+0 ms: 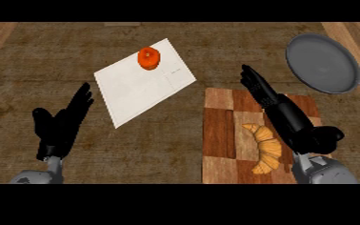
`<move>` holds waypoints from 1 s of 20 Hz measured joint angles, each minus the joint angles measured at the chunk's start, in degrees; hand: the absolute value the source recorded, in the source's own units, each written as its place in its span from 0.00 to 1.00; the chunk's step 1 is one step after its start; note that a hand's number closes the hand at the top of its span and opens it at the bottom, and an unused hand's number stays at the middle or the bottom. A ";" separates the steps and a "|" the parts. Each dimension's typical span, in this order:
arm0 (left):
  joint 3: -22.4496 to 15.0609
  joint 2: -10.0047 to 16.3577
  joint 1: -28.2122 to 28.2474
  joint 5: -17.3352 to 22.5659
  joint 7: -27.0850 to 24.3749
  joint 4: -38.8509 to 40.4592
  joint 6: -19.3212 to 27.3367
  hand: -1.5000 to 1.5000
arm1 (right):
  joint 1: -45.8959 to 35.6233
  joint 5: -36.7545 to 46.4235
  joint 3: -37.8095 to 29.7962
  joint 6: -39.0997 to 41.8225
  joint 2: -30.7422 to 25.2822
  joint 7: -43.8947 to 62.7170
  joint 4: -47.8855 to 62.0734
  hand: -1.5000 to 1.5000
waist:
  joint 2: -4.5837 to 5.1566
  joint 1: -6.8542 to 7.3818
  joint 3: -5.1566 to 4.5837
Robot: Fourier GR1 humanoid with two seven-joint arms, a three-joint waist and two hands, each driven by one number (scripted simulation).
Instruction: Pick the croissant from the cutting board and place it in the pan
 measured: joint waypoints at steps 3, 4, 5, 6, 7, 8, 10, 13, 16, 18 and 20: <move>-0.38 0.25 -1.75 -0.97 -0.36 -0.13 -0.50 0.50 | -0.73 -0.93 -4.00 -0.33 -1.89 2.63 4.06 0.00 | -0.71 0.06 0.75; -0.52 0.69 -2.62 -1.52 -0.65 -0.47 -0.74 0.50 | -0.37 -1.13 -5.57 -0.81 -2.70 3.56 5.79 0.00 | -0.82 -0.06 0.91; -0.84 1.23 -3.50 -2.21 -0.99 -1.07 -1.06 0.50 | -0.28 -1.08 -7.36 -1.63 -3.49 4.30 8.09 0.00 | -0.85 -0.05 1.05; -1.21 1.74 -4.47 -2.87 -1.35 -1.87 -1.41 0.50 | -0.39 -1.19 -9.36 -2.42 -4.42 5.19 10.71 0.00 | -0.82 0.05 1.18; -1.53 1.97 -4.79 -3.16 -1.48 -2.21 -1.72 0.50 | 0.05 2.79 -8.86 -2.45 -8.13 6.37 12.05 1.00 | -0.70 0.02 0.92; -1.88 2.10 -5.13 -3.35 -1.58 -2.49 -2.05 0.50 | 0.40 7.24 -7.81 -2.51 -11.60 6.93 12.90 1.00 | -0.71 0.08 0.79; -2.55 2.29 -5.68 -3.56 -1.40 -3.29 -2.74 0.50 | 1.91 13.84 -7.56 -6.76 -13.73 7.03 15.56 1.00 | -0.92 0.01 1.02; -2.85 2.45 -6.59 -3.71 -1.08 -2.96 -3.65 0.50 | 5.44 18.43 -9.04 -15.77 -10.90 4.50 17.73 0.00 | -1.22 -0.46 1.29; -2.71 2.59 -6.16 -4.08 0.26 -5.12 -4.83 0.50 | 8.68 20.48 -9.67 -19.40 -8.36 1.71 19.21 0.00 | -1.42 -0.19 1.39; -2.67 2.41 -5.46 -4.54 0.21 -6.10 -5.10 0.50 | 10.83 21.37 -8.92 -17.49 -9.75 3.67 16.94 0.00 | -1.52 -0.13 1.41; -2.79 2.11 -5.72 -4.86 0.41 -5.85 -5.21 0.50 | 10.44 23.51 -6.75 -15.27 -11.09 7.87 15.85 0.00 | -1.54 0.06 1.39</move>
